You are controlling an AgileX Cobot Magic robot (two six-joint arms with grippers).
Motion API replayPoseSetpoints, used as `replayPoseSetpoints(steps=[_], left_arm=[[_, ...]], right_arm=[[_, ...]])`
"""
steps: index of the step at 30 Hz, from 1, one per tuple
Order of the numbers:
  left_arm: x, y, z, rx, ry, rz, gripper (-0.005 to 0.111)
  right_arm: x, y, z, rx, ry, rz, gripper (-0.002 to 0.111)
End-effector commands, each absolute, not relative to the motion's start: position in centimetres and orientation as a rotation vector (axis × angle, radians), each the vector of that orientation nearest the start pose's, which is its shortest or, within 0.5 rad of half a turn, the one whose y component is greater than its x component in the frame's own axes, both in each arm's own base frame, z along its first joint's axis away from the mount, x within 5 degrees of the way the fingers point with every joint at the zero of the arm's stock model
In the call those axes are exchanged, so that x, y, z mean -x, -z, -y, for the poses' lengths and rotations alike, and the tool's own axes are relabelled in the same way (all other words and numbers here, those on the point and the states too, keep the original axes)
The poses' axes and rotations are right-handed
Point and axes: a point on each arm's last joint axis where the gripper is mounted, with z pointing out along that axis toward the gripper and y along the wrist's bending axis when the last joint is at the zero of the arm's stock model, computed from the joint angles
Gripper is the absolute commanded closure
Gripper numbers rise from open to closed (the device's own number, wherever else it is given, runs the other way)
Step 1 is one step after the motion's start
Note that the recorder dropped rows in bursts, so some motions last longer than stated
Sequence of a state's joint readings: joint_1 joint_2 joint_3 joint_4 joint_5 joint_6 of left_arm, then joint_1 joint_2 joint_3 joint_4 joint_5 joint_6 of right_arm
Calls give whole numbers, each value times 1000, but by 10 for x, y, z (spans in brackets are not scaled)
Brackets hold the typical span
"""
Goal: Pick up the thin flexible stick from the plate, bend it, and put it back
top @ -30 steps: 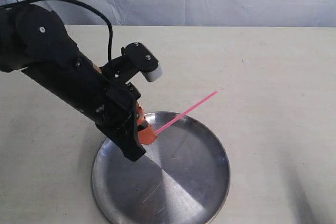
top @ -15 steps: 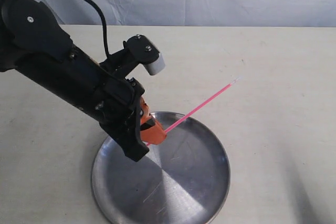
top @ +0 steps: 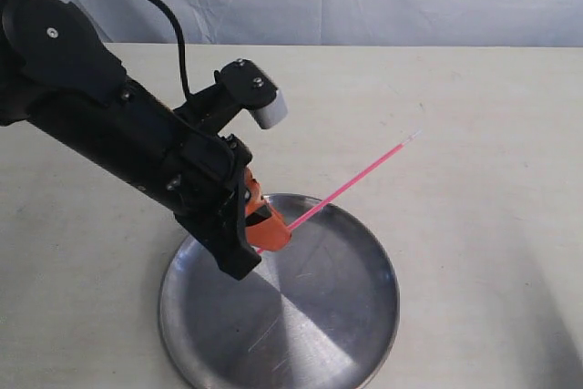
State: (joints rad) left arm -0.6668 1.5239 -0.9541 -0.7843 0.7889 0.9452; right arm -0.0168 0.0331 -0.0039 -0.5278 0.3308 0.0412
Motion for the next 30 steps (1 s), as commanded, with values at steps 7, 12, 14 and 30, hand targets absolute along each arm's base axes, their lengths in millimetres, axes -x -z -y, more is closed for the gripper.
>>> replayPoseSetpoints(steps=[7, 12, 14, 30], left_arm=[[-200, -244, 218, -1434, 820, -2226, 107], [-198, -244, 218, -1454, 829, -2225, 107], [-198, -244, 218, -1457, 829, -2224, 107], [-196, -245, 219, -1441, 874, -2231, 107]], right_arm=[[-55, -203, 19, 467, 732, -1666, 108], [-47, -268, -8, 681, 774, -1151, 108], [-38, -288, -21, 712, 690, -964, 108], [-50, -259, 4, -811, -872, -1223, 108]])
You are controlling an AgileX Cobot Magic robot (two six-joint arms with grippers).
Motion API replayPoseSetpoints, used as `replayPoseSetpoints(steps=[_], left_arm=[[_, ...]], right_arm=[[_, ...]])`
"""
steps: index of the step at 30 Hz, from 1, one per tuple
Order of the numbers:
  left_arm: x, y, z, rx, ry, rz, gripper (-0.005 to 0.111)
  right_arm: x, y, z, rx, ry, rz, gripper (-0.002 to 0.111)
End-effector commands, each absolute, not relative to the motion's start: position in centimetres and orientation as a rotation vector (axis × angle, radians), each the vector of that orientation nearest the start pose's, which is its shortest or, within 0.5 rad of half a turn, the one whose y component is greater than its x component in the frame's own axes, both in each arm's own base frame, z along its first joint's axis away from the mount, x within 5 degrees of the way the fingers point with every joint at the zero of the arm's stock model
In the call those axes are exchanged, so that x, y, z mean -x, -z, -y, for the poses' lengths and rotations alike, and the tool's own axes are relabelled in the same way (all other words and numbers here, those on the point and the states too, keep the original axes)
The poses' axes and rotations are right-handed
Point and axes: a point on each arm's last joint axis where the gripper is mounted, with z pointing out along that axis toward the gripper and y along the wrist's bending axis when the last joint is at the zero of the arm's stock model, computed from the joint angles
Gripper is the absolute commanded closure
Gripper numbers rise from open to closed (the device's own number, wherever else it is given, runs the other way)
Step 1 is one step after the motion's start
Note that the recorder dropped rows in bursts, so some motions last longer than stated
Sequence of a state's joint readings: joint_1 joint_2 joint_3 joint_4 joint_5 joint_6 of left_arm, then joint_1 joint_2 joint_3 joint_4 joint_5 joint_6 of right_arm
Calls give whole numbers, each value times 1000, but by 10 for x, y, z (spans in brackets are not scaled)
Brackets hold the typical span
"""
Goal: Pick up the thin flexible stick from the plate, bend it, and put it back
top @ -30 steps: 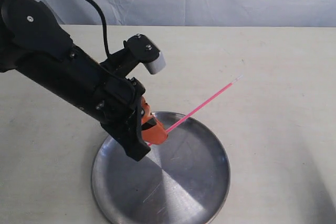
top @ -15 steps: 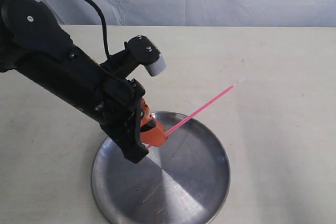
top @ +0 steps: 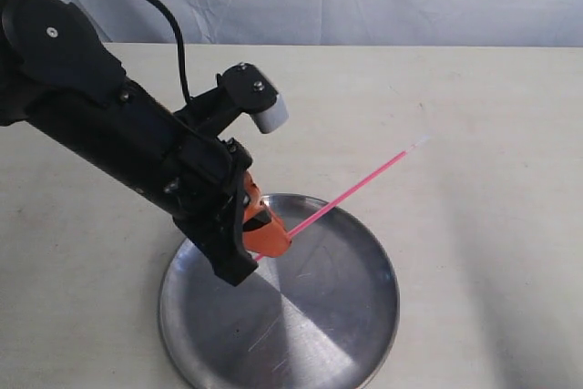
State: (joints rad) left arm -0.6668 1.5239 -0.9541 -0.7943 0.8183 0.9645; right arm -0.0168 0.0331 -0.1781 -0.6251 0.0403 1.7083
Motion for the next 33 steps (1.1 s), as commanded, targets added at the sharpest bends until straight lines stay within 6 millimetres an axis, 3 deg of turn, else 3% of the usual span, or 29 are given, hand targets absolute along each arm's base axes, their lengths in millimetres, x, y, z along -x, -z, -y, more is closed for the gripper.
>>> replayPoseSetpoints(steps=[1, 4, 11, 14, 18, 20, 33], left_arm=[[-196, -245, 219, -1439, 877, -2231, 107], [-196, -246, 220, -1437, 891, -2219, 107], [-195, -250, 224, -1423, 960, -2160, 107], [-195, -250, 224, -1427, 964, -2161, 107], [-194, -251, 225, -1418, 983, -2163, 107], [-194, -251, 225, -1413, 992, -2164, 107], [-193, -252, 226, -1415, 1015, -2167, 107]], right_arm=[[-50, -257, 5, -827, -861, -1234, 108], [-54, -247, 3, -854, -916, -1248, 108], [-72, -229, -22, -637, -1112, -1391, 105], [-82, -227, -30, -584, -1145, -1480, 88], [-99, -230, -41, -479, -1155, -1604, 48], [-110, -229, -46, -437, -1138, -1687, 37], [-170, -224, -66, -318, -1237, -1876, 39]])
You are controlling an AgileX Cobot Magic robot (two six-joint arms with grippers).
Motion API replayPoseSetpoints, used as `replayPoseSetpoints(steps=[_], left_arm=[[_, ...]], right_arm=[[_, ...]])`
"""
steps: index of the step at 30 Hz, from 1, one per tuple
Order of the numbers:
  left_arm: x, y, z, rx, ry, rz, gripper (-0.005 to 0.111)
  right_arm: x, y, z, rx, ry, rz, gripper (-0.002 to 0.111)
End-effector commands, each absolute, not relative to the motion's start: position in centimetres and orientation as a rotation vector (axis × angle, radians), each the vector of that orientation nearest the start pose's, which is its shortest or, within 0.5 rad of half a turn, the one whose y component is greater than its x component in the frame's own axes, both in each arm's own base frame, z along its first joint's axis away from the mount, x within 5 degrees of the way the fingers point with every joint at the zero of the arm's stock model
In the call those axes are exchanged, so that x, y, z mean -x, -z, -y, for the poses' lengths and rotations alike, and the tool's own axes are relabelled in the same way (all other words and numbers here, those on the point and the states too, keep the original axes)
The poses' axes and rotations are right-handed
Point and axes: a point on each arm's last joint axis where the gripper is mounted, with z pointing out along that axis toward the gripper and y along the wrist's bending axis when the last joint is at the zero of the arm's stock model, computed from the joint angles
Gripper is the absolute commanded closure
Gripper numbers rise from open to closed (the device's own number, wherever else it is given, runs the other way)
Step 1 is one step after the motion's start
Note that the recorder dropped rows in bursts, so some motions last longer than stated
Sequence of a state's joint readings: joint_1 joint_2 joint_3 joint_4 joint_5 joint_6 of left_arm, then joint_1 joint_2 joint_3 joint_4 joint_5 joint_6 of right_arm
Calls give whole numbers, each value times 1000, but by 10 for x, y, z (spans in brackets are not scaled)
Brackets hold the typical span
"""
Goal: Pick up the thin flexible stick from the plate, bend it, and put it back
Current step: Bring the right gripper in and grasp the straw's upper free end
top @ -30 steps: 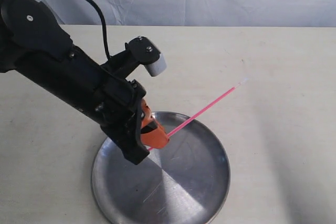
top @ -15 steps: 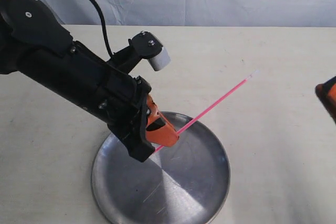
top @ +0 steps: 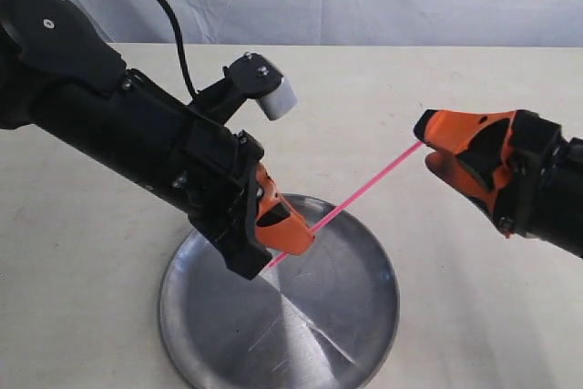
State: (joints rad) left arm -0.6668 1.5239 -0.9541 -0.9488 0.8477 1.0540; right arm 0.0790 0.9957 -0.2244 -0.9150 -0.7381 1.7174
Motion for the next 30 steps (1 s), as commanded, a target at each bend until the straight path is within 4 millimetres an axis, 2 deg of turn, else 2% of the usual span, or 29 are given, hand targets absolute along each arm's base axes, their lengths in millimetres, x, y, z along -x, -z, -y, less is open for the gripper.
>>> replayPoseSetpoints(steps=[1, 5, 7, 9, 14, 21, 23, 26, 29, 30], left_arm=[[-193, -252, 226, -1413, 1017, -2168, 107], [-193, -252, 226, -1413, 1017, -2168, 107], [-193, -252, 226, -1413, 1017, -2168, 107], [-193, -252, 226, -1413, 1017, -2168, 107], [-193, -252, 226, -1415, 1017, -2166, 107], [-193, -252, 226, -1411, 1017, -2171, 106], [-193, -252, 226, -1411, 1017, -2171, 102], [-192, -252, 226, -1410, 1023, -2177, 86], [-191, -252, 226, -1414, 1034, -2181, 62], [-191, -252, 226, -1416, 1037, -2181, 58]], right_arm=[[-173, -223, -66, -317, -1243, -1879, 39], [-183, -221, -68, -305, -1246, -1897, 40], [-186, -221, -69, -299, -1249, -1903, 46], [-189, -220, -70, -297, -1248, -1912, 61], [-193, -223, -72, -226, -1254, -1889, 109], [-191, -227, -74, -167, -1280, -1848, 108], [-191, -227, -74, -166, -1282, -1845, 108], [-191, -228, -75, -158, -1296, -1835, 108], [-190, -229, -76, -149, -1311, -1824, 108], [-190, -229, -76, -148, -1313, -1822, 108]])
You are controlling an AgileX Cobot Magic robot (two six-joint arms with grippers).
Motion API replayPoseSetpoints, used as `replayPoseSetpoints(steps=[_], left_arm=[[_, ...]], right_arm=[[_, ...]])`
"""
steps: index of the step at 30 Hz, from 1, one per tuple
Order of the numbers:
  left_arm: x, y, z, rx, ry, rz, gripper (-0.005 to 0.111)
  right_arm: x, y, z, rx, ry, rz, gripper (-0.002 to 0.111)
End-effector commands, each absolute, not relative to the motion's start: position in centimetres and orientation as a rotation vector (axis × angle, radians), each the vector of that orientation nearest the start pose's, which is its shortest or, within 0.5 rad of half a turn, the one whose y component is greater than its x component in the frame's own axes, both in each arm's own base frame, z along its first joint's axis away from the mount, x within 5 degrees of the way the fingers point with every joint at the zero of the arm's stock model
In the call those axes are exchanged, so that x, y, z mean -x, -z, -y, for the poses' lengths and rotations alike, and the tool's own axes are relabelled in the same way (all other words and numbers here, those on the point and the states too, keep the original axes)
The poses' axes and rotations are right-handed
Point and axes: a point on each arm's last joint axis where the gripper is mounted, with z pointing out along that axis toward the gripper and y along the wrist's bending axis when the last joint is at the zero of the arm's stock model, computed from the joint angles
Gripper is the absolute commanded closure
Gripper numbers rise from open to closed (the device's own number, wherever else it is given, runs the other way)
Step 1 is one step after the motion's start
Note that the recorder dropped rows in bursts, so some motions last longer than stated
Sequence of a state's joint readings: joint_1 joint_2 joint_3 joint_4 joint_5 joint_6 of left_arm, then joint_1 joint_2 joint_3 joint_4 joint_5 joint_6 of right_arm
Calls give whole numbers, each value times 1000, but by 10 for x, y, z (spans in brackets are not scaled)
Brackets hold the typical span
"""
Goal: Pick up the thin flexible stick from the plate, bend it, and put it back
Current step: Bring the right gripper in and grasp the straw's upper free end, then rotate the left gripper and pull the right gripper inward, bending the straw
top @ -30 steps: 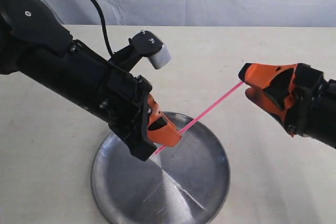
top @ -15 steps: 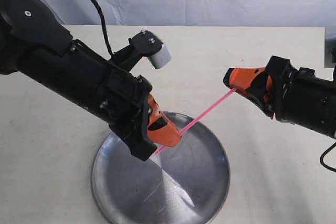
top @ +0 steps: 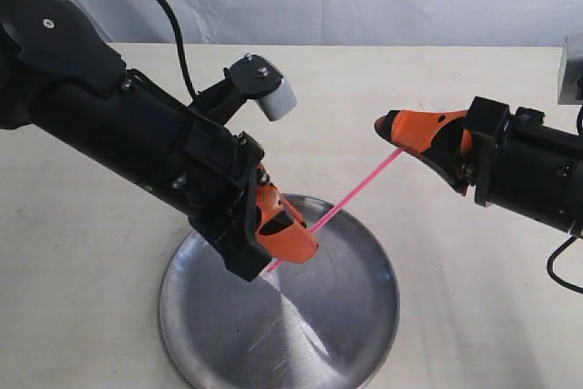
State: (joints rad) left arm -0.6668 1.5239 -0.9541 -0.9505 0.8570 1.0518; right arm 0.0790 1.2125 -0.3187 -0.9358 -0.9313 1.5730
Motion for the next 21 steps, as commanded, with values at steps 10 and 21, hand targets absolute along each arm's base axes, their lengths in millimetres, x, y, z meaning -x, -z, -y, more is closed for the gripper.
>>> replayPoseSetpoints(steps=[10, 21], left_arm=[[-190, -252, 226, -1421, 1042, -2182, 53], [-191, -251, 224, -1448, 1006, -2169, 106]], right_arm=[[-188, -235, -78, -117, -1375, -1772, 108], [-185, -240, -80, -80, -1430, -1724, 108]])
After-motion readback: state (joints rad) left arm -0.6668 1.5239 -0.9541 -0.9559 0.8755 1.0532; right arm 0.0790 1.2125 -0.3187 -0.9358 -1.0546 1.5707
